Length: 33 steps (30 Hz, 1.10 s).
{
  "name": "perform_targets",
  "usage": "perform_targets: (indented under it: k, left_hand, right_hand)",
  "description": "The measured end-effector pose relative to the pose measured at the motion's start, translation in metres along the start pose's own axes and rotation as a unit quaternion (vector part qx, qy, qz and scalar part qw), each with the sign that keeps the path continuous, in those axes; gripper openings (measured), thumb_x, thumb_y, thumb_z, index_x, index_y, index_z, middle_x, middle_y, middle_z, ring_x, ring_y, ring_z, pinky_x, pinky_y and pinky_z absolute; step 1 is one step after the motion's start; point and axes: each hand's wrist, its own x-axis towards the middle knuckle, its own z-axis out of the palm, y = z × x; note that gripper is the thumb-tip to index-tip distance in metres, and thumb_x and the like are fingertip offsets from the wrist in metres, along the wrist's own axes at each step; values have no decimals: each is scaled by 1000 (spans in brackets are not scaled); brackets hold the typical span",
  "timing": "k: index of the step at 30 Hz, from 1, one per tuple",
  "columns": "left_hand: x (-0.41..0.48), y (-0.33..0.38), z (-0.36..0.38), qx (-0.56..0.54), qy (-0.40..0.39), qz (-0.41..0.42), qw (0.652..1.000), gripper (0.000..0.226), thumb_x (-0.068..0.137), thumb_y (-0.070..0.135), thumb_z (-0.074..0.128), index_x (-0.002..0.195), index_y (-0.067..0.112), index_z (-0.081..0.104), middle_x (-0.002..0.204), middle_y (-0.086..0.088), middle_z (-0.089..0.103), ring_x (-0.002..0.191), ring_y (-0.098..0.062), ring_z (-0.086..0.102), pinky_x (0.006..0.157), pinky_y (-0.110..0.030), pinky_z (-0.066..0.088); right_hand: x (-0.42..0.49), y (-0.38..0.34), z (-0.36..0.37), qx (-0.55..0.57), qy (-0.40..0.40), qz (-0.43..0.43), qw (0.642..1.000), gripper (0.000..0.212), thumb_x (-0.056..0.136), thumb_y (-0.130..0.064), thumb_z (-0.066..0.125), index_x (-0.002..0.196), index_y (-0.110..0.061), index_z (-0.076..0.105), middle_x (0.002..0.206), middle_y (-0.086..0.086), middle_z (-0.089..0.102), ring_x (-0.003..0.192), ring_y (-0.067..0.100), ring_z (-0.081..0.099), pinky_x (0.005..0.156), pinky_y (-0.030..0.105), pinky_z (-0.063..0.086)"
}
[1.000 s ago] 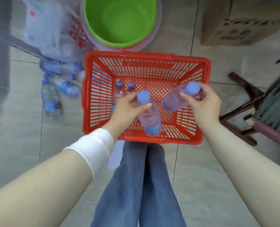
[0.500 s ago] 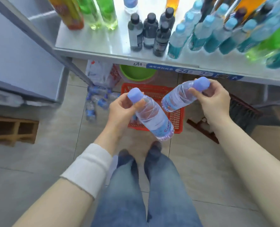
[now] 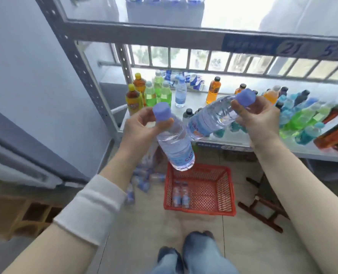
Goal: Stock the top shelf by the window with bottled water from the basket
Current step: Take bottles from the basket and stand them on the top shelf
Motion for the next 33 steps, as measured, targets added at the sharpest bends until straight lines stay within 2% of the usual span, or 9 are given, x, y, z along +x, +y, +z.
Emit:
perform_targets:
  k: [2,6,8,10,14,18,24,28,33]
  left_hand:
    - [6,23,-13,1,12,22,1000,35,53,41,75,85,29,68,88,6,70,86,-13,60,84,-33,48]
    - [22,64,-31,5,21,55,998,25,53,43,74,78,38,70,83,12,71,81,-12,60,76,-32,49]
    - [33,80,-35,-7,26,64,998,28,53,43,75,80,36,71,86,5,71,82,-17,60,74,-38,48]
    - [49,93,-38,-16,36,71,997,28,55,36,79,81,33,71,84,6,72,81,-16,61,74,-36,50]
    - [91,128,-38,-20,38,101,994,23,65,25,76,85,30,68,69,19,72,66,2,64,62,-18,52]
    - [142,167,-35,2,47,138,989,17,74,18,70,85,30,66,66,21,71,63,6,64,67,-21,54]
    - [211,198,-42,69,69,168,981,18,75,26,73,91,33,67,78,20,72,86,-7,67,82,-34,55]
    - [252,201,-51,99,69,166,979,31,77,25,72,107,21,65,95,6,70,90,-11,66,79,-29,54]
    - [305,199,-68,124,44,158,979,23,78,25,71,100,25,65,91,11,69,82,-5,65,69,-20,52]
  right_hand:
    - [0,-23,12,17,6,-18,1000,55,46,-57,80,85,-22,64,62,-21,66,66,1,60,59,19,50]
    - [13,-62,30,61,9,-35,997,25,72,-24,76,92,-18,62,61,-20,66,66,2,62,54,14,48]
    - [24,-82,37,84,8,-39,996,18,76,-17,73,89,-20,62,63,-17,68,67,8,63,47,11,45]
    - [38,-101,43,101,-5,-50,994,16,77,-15,72,89,-18,62,66,-14,70,69,9,66,51,14,48]
    - [78,-140,54,120,-28,-84,989,16,76,-14,72,89,-16,63,66,-12,71,69,4,67,58,20,53]
    - [128,-173,66,113,-51,-119,985,20,75,-16,74,93,-14,63,67,-13,68,75,8,63,66,25,57]
    - [192,-205,100,69,-91,-167,979,18,73,-13,75,78,-21,60,54,-18,65,55,-2,60,57,20,52]
    - [224,-213,127,5,-123,-170,978,18,71,-17,77,76,-23,61,72,-7,64,70,11,61,67,31,54]
    - [253,-215,166,-43,-152,-171,973,21,73,-18,76,89,-17,64,79,0,65,78,18,60,71,36,53]
